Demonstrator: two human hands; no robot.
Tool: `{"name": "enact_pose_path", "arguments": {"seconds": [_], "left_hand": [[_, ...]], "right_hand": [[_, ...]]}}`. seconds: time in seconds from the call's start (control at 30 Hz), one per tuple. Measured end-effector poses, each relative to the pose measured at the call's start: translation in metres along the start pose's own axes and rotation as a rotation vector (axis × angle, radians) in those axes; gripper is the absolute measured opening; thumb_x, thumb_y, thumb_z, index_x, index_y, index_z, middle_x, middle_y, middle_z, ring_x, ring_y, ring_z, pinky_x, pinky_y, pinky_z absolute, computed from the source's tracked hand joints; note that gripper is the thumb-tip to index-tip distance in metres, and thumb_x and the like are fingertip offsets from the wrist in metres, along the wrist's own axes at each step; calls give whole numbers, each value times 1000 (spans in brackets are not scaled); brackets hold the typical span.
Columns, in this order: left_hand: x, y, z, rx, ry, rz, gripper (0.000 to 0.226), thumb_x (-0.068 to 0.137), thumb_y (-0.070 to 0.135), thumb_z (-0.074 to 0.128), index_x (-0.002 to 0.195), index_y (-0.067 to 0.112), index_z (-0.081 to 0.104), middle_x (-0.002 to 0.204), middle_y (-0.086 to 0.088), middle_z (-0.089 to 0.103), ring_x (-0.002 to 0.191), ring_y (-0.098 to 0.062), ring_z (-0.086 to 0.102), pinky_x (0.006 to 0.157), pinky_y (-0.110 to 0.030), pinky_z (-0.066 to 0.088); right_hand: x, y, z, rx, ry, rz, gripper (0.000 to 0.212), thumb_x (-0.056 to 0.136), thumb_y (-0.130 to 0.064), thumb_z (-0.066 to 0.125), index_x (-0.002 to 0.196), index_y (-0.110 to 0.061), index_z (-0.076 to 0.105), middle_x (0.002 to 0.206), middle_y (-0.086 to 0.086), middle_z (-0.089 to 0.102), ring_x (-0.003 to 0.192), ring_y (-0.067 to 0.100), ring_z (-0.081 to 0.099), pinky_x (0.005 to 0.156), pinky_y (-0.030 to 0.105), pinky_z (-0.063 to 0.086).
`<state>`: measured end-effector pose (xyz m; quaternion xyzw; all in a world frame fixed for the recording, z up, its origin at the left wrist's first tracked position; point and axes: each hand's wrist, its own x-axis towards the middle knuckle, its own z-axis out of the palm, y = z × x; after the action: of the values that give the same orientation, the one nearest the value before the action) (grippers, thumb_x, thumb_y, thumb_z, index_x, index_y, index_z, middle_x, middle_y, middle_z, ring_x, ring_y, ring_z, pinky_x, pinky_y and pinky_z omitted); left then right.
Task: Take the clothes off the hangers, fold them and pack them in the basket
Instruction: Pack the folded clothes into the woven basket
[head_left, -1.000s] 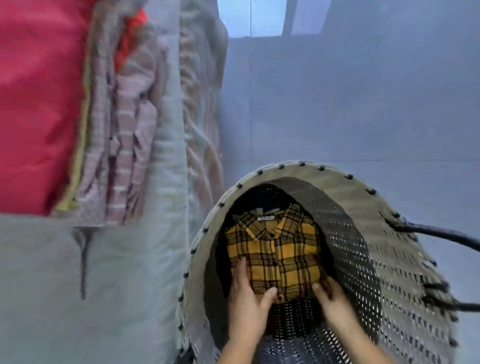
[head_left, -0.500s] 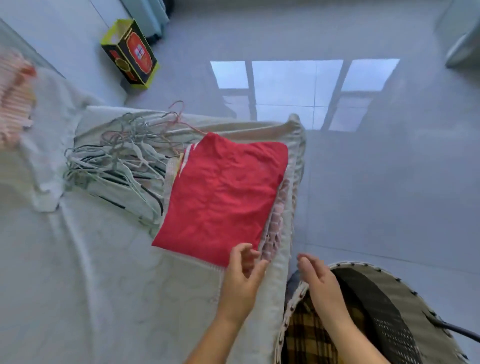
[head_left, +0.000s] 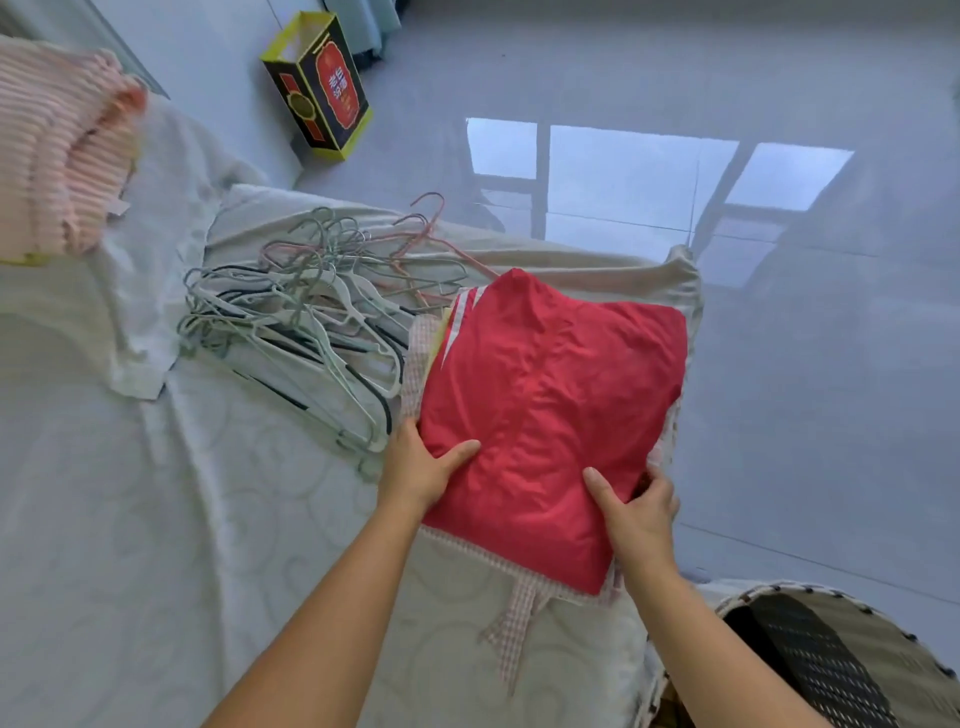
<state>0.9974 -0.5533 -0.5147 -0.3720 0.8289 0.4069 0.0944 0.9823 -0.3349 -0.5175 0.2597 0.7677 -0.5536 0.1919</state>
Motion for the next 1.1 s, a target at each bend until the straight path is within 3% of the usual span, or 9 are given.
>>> {"name": "enact_pose_path", "arguments": {"seconds": [0.1,0.17,0.37,0.5,0.63,0.8,0.87,0.97,1.1], "left_hand": [[-2,-6,-1,81,-3,-69,104,50,76,67,128,9,46,126,-8,52,117,-27,51,98,-45,44],[-3,-6,-2,235,8,-102,100,57,79,60,130,12,44,129,-8,47,122,-28,45,100,-45,40],[6,-6,-7,-54,-120,-161,101,48,66,79,125,9,48,123,-5,59,111,-25,57,98,-41,45],[1,0,-16,-210,-212,-126,72,61,45,82,121,12,58,114,-4,64,103,-22,60,97,-37,46],[-5,-1,-20,-238,-194,-32,66,69,37,80,124,10,54,116,-5,63,106,-21,60,97,-34,46],[-4,1,-22,49,-78,-32,89,64,63,72,128,5,50,131,-12,45,124,-29,45,107,-43,37],[-5,0,-26,28,-137,-65,97,57,69,71,131,11,49,135,-10,43,125,-28,44,108,-43,35],[-5,-2,-31,6,-203,-99,102,46,75,70,126,15,53,125,-8,55,112,-26,55,101,-43,43],[-4,4,-36,19,-110,-156,86,69,57,72,131,6,40,131,-11,49,116,-28,51,100,-42,42]], "right_hand": [[-2,12,7,40,-17,57,89,60,-61,77,124,-8,42,128,10,45,115,27,50,100,47,43],[6,27,11,84,-38,91,106,40,-79,74,118,-12,50,120,9,57,108,26,57,95,48,48],[0,13,10,234,-164,96,98,50,-63,72,137,-35,35,130,-3,54,114,23,56,102,48,43],[-4,16,7,257,-86,136,97,51,-66,74,118,-3,47,114,12,60,99,27,61,90,42,51],[-8,11,1,282,-26,101,56,77,-41,70,112,-11,38,112,7,50,99,23,54,91,38,47],[-13,-8,-3,451,-238,219,22,82,-34,67,92,-16,59,96,6,68,84,22,66,76,36,57],[-14,-9,-3,473,-297,236,39,70,-41,75,99,-18,61,99,5,69,86,23,68,80,37,56],[-18,-3,-4,485,-331,237,96,34,-58,87,118,-21,56,110,2,68,90,20,70,74,31,59],[-22,-6,-5,472,-319,296,64,75,-37,72,130,-17,47,115,4,65,84,17,70,57,24,56]]}}
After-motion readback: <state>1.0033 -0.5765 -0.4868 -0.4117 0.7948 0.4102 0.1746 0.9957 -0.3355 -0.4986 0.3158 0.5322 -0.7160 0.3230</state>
